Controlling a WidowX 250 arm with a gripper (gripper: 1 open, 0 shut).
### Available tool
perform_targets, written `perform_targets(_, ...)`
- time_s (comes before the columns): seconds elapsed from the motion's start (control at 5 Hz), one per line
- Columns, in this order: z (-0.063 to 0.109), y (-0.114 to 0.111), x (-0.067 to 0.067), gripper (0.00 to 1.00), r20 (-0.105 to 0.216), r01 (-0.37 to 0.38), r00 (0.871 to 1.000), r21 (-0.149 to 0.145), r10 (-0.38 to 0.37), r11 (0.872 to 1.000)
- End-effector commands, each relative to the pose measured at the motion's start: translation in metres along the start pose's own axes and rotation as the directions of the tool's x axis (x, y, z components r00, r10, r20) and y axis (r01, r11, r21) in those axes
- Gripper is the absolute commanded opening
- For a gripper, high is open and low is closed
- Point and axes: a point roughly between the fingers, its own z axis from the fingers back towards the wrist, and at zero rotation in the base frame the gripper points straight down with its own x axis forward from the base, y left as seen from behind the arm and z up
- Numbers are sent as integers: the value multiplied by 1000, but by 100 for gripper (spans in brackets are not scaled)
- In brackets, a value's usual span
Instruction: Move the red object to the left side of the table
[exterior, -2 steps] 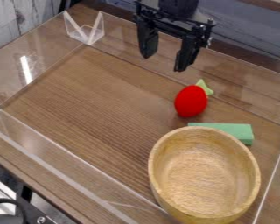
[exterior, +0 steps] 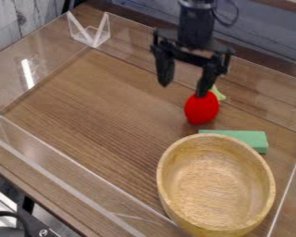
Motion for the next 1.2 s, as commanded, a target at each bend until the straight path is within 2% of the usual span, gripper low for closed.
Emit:
perform_targets(0.0,2,-10,11,100,53,31,998,-13,-30,999)
perform_targets(0.2,-6,-17,18,100,64,68,996,-23,-67,997)
perform_targets(0.4,-20,-30,14,100,80,158,985,-28,-155,987)
perform_targets(0.6,-33,-38,8,100,92,244,966,-25,-241,969)
perform_targets(0.8,-38,-25,10,0,102,241,966,-28,-237,970)
perform_targets(1.0,-28,-14,10,0,135,234,964,-33,-228,972)
